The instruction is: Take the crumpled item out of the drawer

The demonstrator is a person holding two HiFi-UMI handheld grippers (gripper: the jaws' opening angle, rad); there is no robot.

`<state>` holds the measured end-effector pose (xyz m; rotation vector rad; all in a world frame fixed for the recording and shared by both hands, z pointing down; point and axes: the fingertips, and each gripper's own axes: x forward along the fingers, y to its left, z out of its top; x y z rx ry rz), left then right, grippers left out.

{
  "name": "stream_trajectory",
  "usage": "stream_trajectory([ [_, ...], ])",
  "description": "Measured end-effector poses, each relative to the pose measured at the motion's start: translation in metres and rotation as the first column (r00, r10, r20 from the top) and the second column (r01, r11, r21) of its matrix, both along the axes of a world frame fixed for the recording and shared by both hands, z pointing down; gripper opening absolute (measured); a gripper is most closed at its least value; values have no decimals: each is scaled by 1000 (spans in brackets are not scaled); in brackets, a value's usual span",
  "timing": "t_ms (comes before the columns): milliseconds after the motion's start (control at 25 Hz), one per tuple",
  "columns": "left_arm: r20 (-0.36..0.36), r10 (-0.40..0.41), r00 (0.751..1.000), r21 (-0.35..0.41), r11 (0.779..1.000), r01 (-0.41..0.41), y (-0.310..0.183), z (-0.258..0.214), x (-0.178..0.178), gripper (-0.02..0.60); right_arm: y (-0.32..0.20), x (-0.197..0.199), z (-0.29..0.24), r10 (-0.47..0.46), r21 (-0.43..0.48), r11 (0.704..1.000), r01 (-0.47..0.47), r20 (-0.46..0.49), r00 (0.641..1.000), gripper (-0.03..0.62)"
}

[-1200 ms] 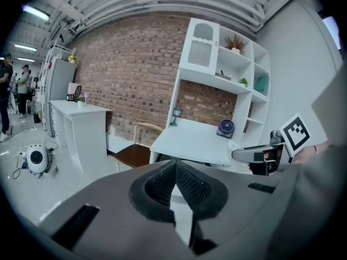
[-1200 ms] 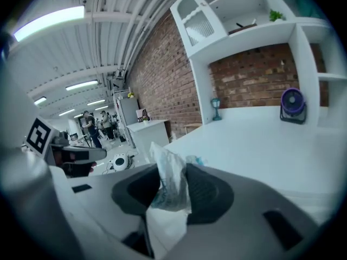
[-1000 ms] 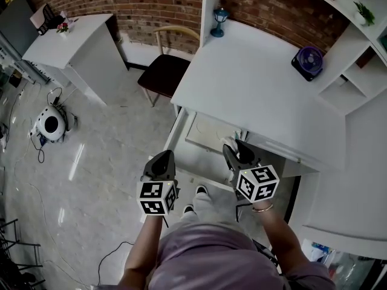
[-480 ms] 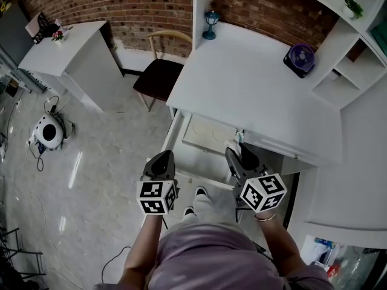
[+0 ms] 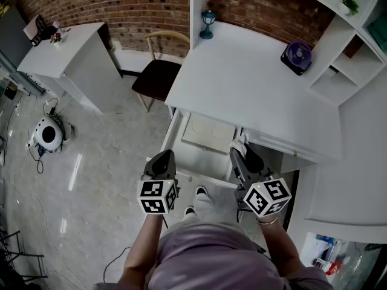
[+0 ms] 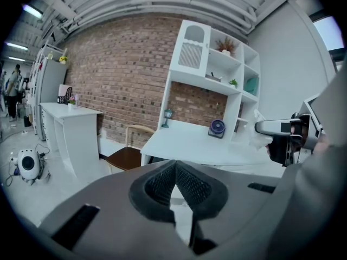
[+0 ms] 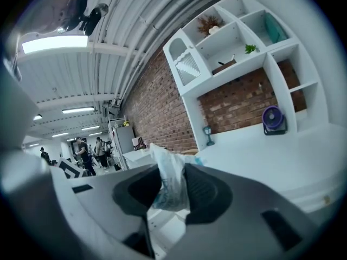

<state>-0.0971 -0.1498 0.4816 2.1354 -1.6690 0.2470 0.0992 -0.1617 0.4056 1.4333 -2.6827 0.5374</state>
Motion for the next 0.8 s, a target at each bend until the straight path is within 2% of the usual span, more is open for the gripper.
stream_trajectory([
  [800, 11, -5, 1000, 5, 1000, 5, -5, 0, -7, 0, -8, -8, -14, -15, 22, 1000, 14, 46, 999, 137],
])
